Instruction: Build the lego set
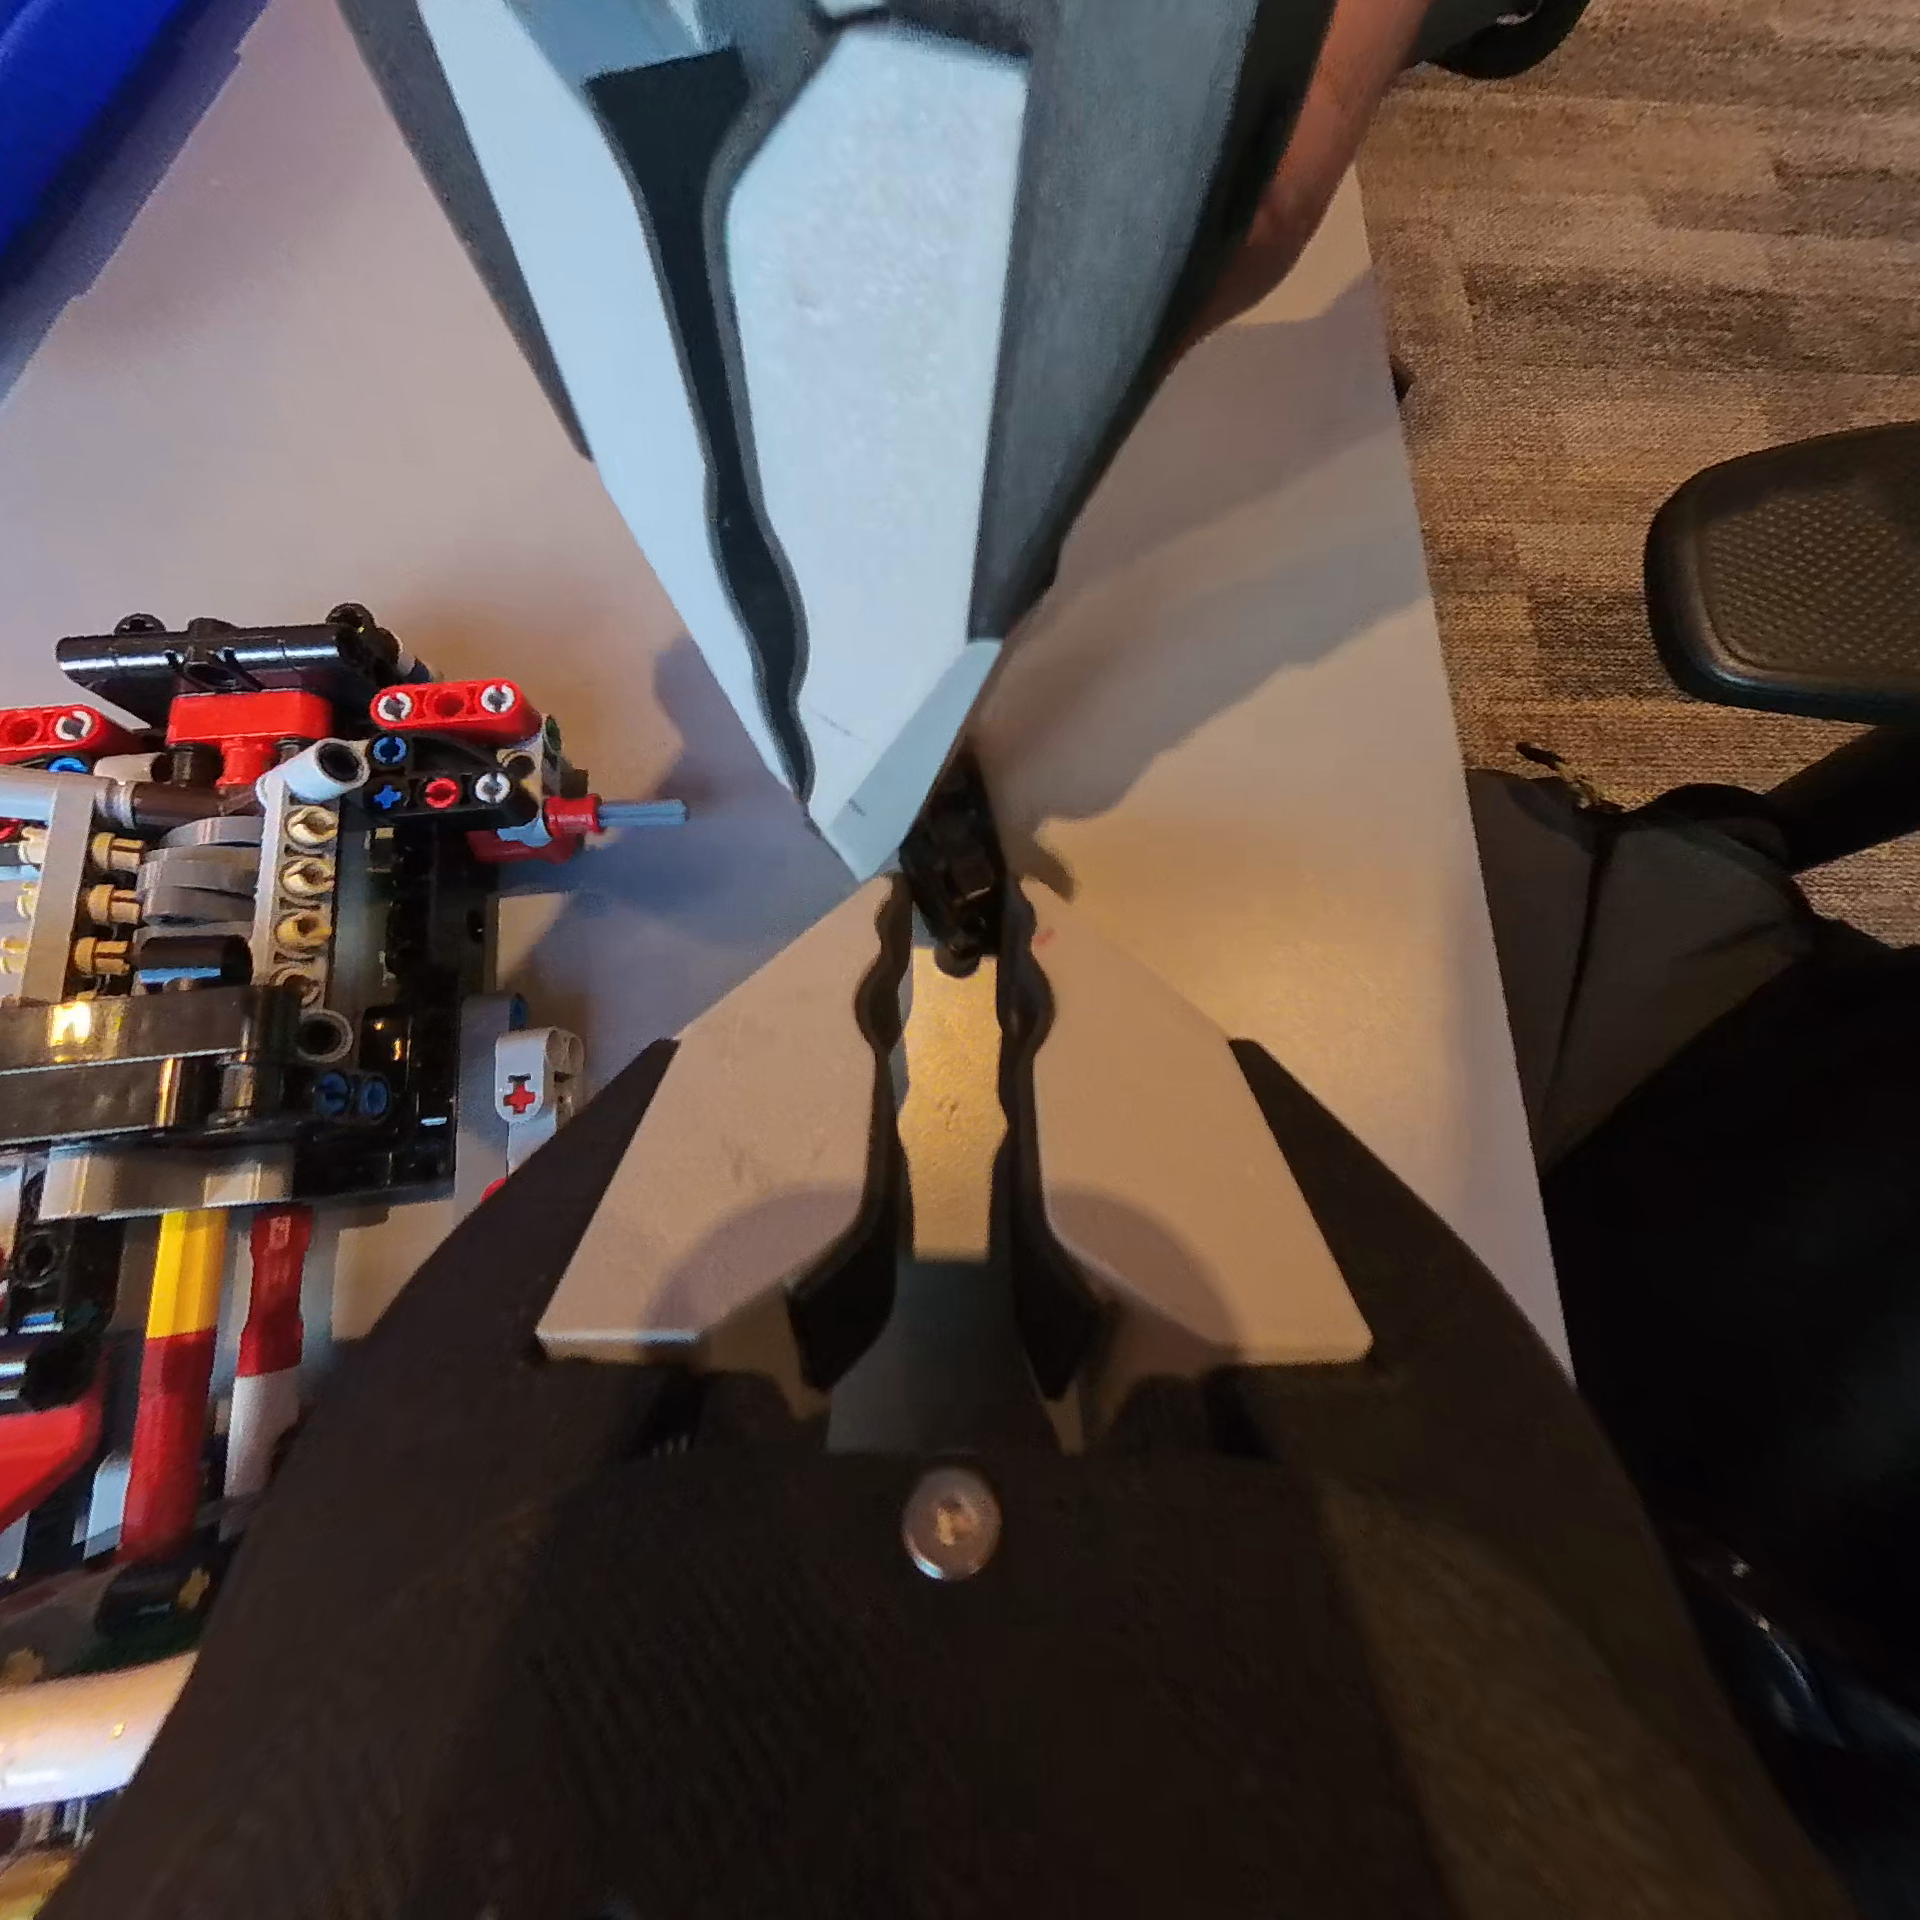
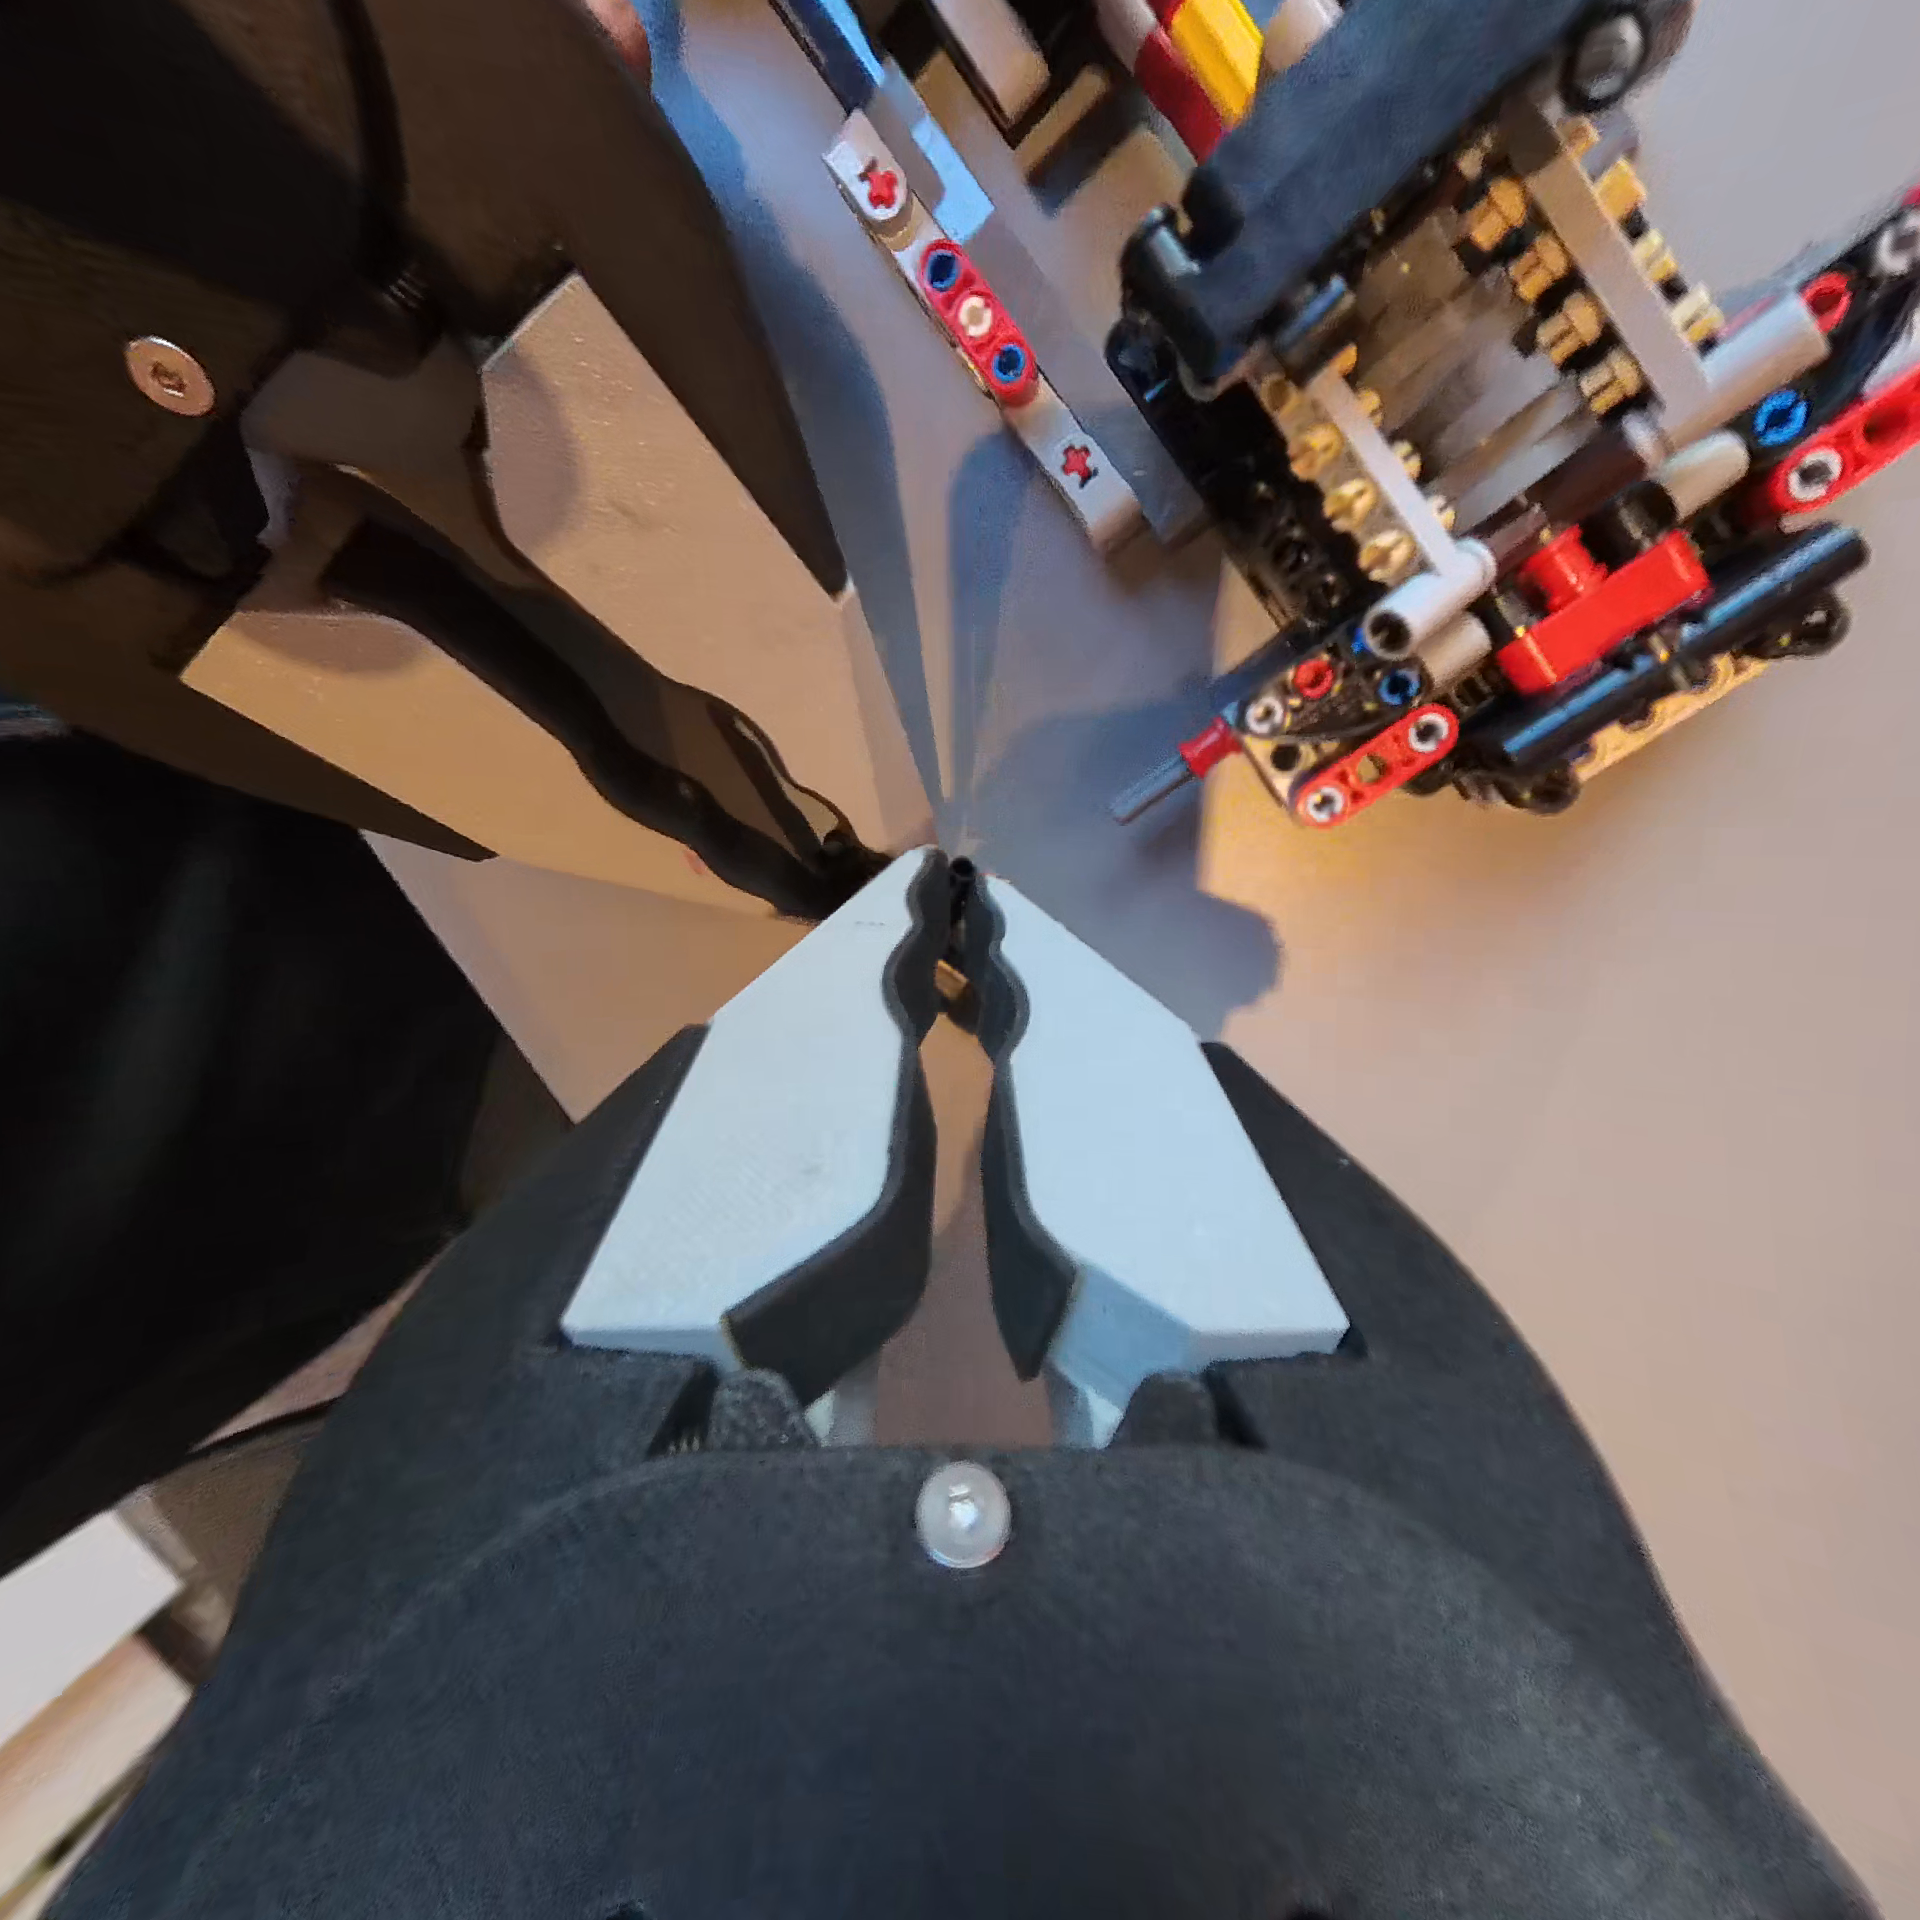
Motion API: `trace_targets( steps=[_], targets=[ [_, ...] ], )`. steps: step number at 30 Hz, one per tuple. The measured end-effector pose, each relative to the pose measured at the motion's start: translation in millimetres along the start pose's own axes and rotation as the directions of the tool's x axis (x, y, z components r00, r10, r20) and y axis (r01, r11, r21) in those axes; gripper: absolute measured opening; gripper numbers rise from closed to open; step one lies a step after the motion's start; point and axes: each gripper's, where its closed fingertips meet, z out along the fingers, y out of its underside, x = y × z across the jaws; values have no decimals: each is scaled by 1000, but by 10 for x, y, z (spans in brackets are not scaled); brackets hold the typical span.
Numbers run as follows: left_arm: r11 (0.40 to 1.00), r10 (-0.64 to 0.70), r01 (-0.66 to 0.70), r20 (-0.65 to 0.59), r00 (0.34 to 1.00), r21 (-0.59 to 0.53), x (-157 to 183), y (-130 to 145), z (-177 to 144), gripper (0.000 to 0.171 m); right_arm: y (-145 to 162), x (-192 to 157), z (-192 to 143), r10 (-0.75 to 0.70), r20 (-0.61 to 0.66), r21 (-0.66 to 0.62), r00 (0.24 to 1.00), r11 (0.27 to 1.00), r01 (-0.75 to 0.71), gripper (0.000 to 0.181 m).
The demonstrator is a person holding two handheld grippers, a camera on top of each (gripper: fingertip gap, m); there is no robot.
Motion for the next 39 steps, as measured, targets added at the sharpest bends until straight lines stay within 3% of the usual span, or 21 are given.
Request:
trace_targets(
  steps=[4, 7, 10, 13, 19, 21, 25, 27, 33, 39],
  targets=[
    [1000, 17, -17, 5, 1000, 4, 25, -10, 8, 14, 68, -18, -16, -51, -36, 40, 998, 998, 53, 0],
    [1000, 26, -27, 12, 1000, 4, 27, -9, 7, 13, -3, 12, -147, 5, -43, 204, 999, 979, 4, 1],
    [1000, 27, -27, -9, 1000, 4, 45, -9, 6, 13, -61, 18, -296, 119, 66, 374, 991, 917, -135, 1],
    [998, 40, -40, -18, 999, 42, 53, -56, -33, 13, -67, 10, -408, 202, 173, 524, 964, 810, -263, 1],
    [986, 21, -30, 58, 998, 165, -11, -204, -216, 15, -211, -121, -684, 259, 429, 740, 866, 449, -501, 0],
    [980, 26, -46, 103, 994, 194, -36, -268, -254, 16, -276, -190, -676, 250, 444, 771, 860, 383, -509, 0],
    [973, 37, -82, 208, 978, 214, -128, -293, -307, 12, -284, -181, -566, 269, 412, 797, 871, 357, -487, 1],
    [975, 46, -90, 214, 976, 203, -130, -255, -290, 0, -279, -166, -555, 268, 429, 799, 863, 333, -501, 1],
    [973, 44, -97, 244, 969, 211, -189, -272, -311, 3, -307, -186, -502, 266, 403, 793, 876, 376, -479, 1],
    [971, 61, -115, 247, 967, 209, -169, -275, -301, 0, -334, -175, -498, 265, 427, 788, 865, 361, -499, 1]
  ],
)
